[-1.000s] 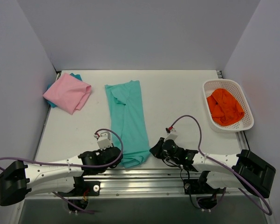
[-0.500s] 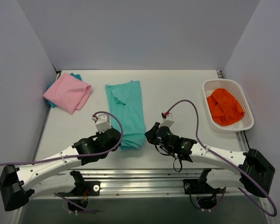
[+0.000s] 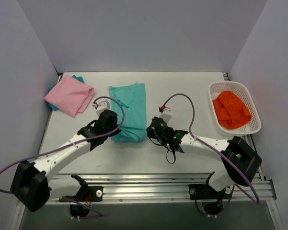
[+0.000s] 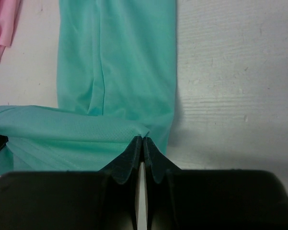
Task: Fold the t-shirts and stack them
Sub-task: Fold the tshirt
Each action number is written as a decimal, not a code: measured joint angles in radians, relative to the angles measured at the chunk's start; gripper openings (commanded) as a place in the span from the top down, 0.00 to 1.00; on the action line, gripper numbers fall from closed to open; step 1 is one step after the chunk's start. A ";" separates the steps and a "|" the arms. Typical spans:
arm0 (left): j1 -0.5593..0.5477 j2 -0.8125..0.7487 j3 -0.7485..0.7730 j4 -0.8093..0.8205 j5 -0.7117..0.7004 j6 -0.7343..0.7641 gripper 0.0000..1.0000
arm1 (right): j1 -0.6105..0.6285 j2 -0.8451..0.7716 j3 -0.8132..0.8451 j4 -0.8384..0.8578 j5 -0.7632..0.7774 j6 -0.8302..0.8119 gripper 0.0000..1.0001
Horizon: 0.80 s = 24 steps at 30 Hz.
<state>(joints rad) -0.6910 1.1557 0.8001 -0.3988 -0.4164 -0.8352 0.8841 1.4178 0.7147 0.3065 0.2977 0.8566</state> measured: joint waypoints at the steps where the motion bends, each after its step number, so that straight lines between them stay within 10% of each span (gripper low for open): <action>1: 0.030 0.031 0.012 0.020 0.031 0.013 0.88 | -0.014 0.031 0.021 0.002 -0.002 -0.004 1.00; 4: 0.147 0.188 0.093 0.085 0.135 0.058 0.63 | -0.080 0.164 0.127 0.007 -0.032 -0.017 0.98; 6: 0.234 0.340 0.203 0.105 0.206 0.095 0.26 | -0.150 0.307 0.274 -0.015 -0.090 -0.027 0.51; 7: 0.279 0.432 0.288 0.105 0.255 0.117 0.23 | -0.183 0.378 0.364 -0.044 -0.113 -0.040 0.02; 12: 0.468 0.908 0.877 0.071 0.492 0.158 0.13 | -0.351 0.772 0.967 -0.230 -0.192 -0.109 0.00; 17: 0.558 1.045 1.209 -0.075 0.596 0.197 0.14 | -0.428 0.760 1.108 -0.367 -0.173 -0.145 0.00; 24: 0.539 0.686 0.894 -0.029 0.577 0.219 0.15 | -0.378 0.388 0.757 -0.285 -0.181 -0.151 0.03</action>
<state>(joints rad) -0.1520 1.8420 1.6943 -0.4282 0.1608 -0.6167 0.5064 1.8057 1.4719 0.0219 0.1165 0.7052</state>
